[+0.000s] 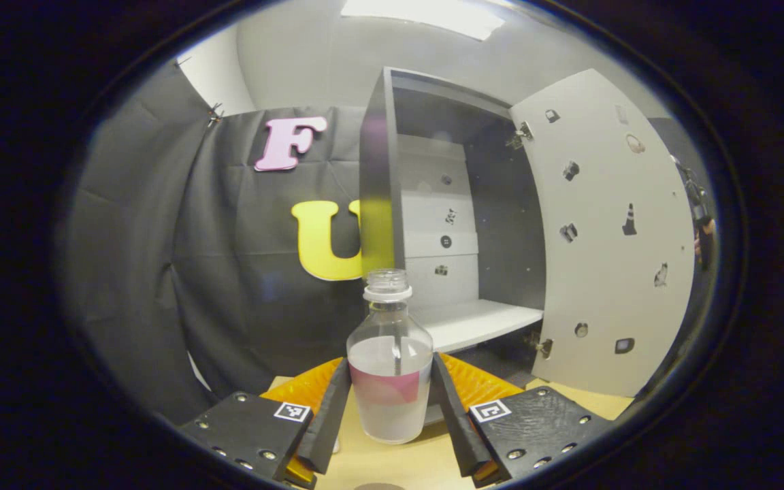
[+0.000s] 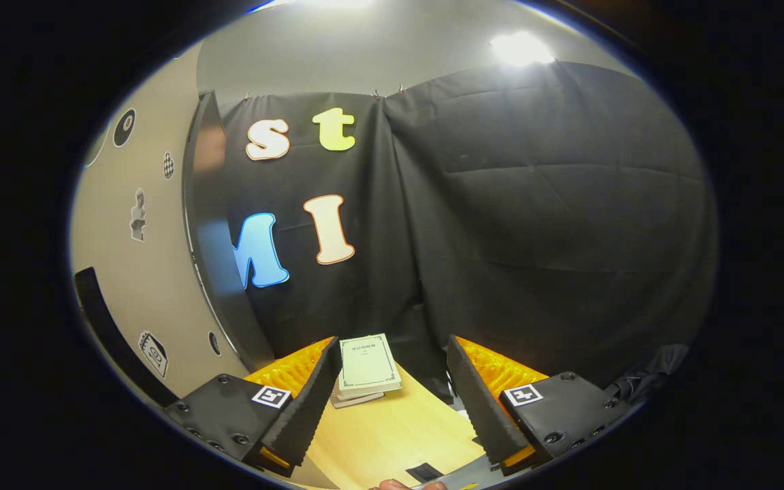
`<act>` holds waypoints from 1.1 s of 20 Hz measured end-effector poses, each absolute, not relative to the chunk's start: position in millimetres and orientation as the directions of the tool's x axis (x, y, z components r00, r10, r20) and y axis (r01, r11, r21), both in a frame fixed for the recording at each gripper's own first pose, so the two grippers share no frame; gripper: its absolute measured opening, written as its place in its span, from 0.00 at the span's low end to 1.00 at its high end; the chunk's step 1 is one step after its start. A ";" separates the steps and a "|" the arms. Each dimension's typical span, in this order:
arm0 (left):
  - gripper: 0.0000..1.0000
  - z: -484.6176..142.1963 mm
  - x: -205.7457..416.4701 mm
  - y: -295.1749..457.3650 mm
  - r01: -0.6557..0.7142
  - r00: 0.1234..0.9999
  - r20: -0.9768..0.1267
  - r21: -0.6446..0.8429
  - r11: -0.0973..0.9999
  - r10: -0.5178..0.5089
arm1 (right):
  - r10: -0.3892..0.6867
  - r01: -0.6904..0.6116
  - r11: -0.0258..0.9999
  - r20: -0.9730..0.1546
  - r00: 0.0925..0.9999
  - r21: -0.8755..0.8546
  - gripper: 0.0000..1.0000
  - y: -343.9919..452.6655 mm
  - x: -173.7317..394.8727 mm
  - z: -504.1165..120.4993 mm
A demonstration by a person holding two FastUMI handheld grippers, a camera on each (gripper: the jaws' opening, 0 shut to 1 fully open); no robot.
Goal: Open the cabinet door with the right hand, grasp the bottle in the cabinet with the left hand and place it on the coaster, then close the cabinet door with the right hand.
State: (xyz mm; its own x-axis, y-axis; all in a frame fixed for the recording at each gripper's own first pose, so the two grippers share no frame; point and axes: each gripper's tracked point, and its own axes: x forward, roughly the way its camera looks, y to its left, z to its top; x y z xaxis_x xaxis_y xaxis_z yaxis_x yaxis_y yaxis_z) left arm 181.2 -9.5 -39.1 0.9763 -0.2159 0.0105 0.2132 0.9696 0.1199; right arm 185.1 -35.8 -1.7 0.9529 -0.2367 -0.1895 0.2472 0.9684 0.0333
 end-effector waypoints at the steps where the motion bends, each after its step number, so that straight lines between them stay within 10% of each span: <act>1: 0.70 -53.0 177.0 -0.6 0.202 0.979 0.004 0.116 0.973 -0.204 | -0.236 0.247 0.968 -0.192 0.953 0.037 0.98 -34.0 182.1 -2.2; 22: 0.70 -295.2 122.3 42.5 0.070 0.983 -0.175 0.081 0.994 -0.055 | -0.361 0.387 0.920 -0.254 0.897 0.061 0.98 -74.2 153.8 -5.2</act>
